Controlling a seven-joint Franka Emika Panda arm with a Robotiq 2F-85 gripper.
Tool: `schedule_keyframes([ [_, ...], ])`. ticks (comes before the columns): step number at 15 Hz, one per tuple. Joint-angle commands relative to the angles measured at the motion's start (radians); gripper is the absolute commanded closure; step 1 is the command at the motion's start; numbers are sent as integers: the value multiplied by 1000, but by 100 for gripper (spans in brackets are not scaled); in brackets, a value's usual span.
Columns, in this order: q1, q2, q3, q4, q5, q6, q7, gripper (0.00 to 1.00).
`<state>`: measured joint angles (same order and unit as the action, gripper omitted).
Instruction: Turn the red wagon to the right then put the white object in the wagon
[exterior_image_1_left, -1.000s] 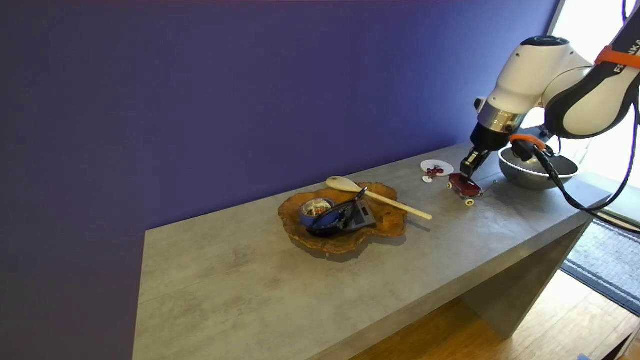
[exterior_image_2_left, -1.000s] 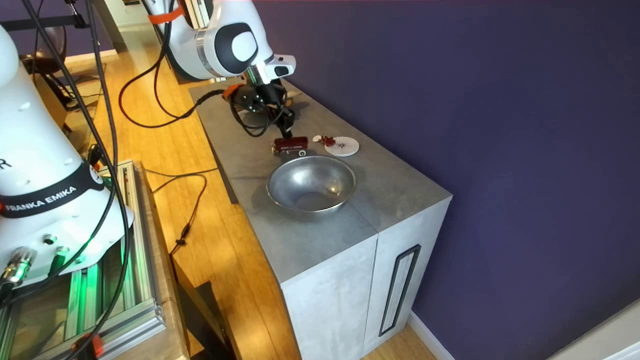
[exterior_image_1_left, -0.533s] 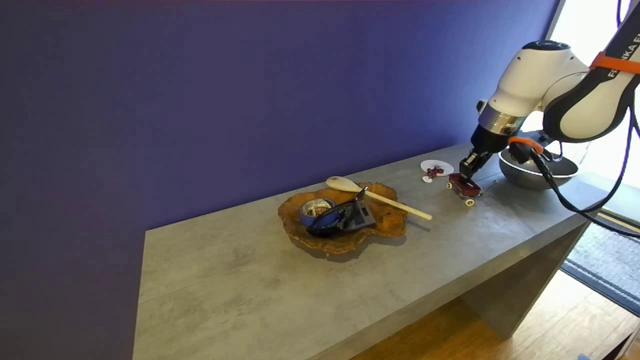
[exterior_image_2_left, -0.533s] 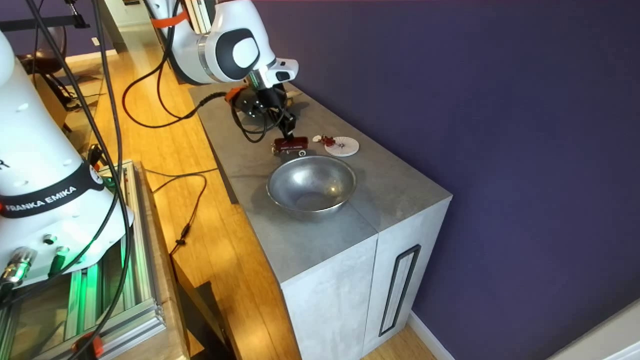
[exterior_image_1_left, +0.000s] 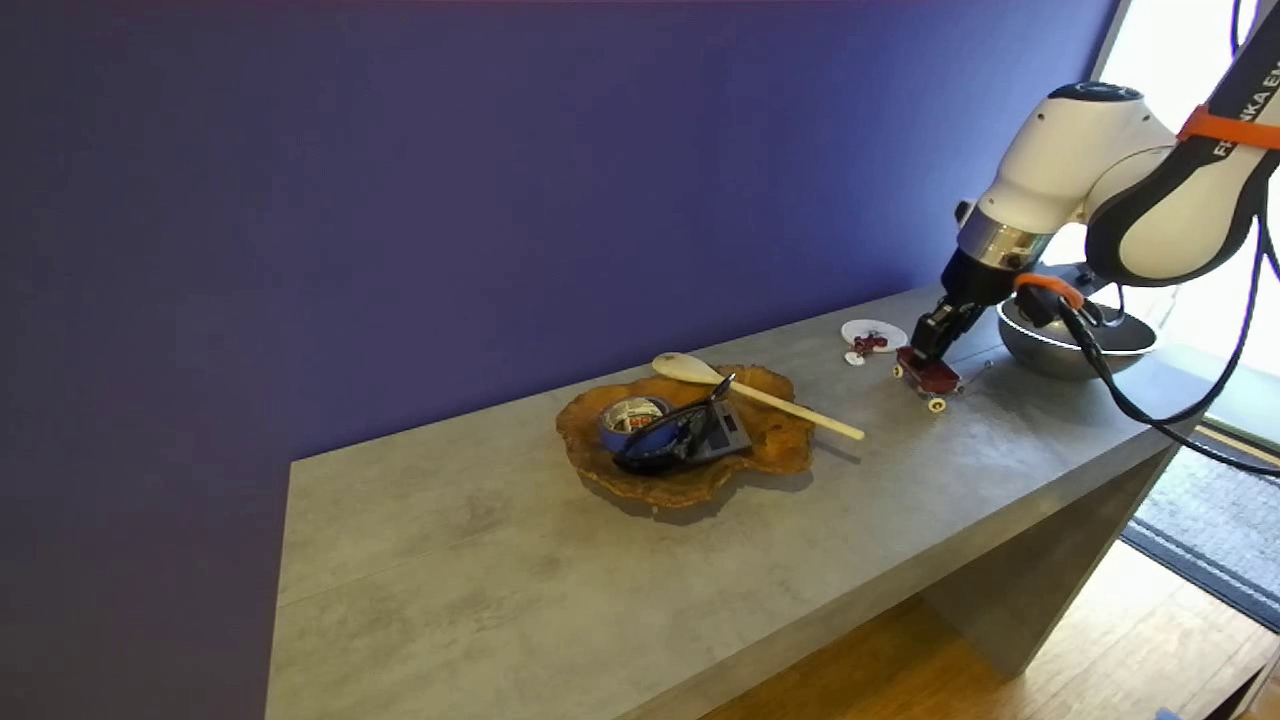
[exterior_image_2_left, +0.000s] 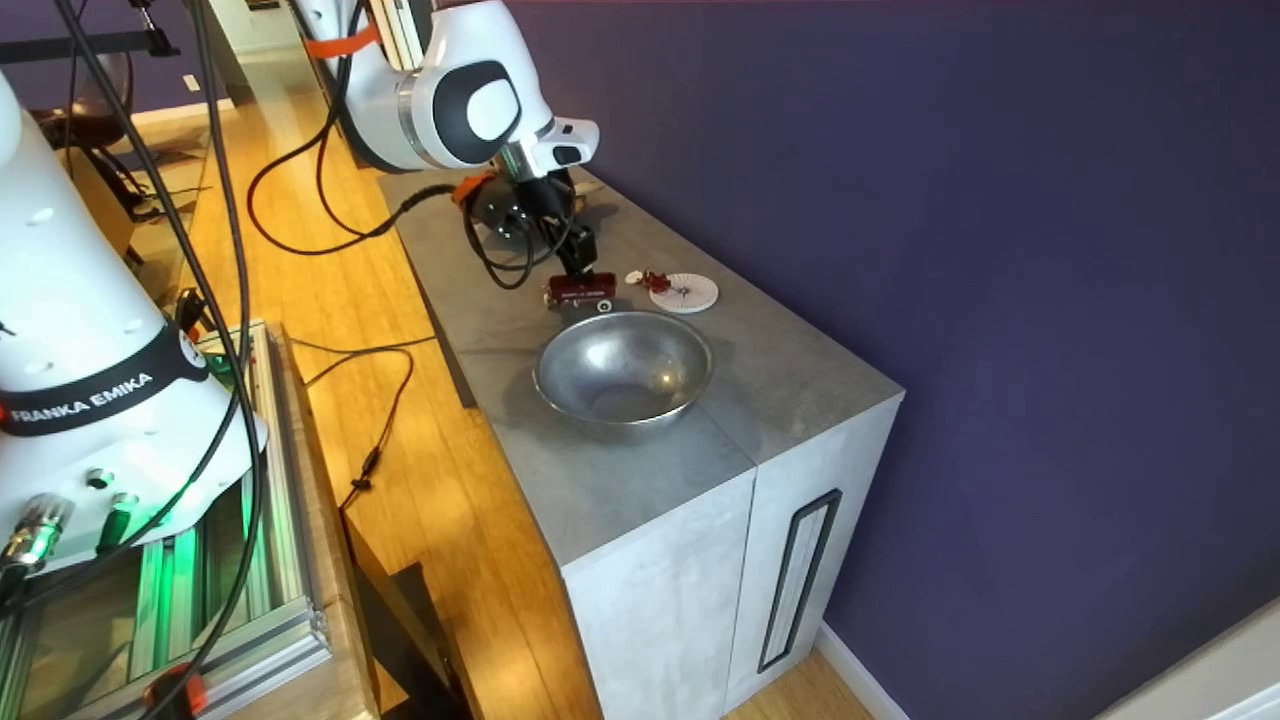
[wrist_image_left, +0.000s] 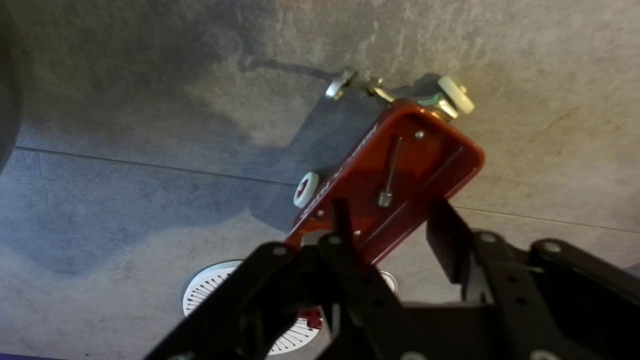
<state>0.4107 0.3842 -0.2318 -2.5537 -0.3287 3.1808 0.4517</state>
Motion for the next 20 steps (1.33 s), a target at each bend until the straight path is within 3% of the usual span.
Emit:
schedule_keyframes([
  [1,51,-35,-45,-29,5,25,30,24],
  [4,107,-60,-100,-45,3,23,48,3],
  [5,132,-69,-123,-51,2,20,55,1],
  [8,203,-119,-181,-84,4,-13,78,0],
  [11,317,-170,-280,-118,-9,-50,116,0],
  [16,596,-215,-553,-135,-96,-119,229,0],
  [20,807,-213,-764,-135,-202,-109,328,0],
])
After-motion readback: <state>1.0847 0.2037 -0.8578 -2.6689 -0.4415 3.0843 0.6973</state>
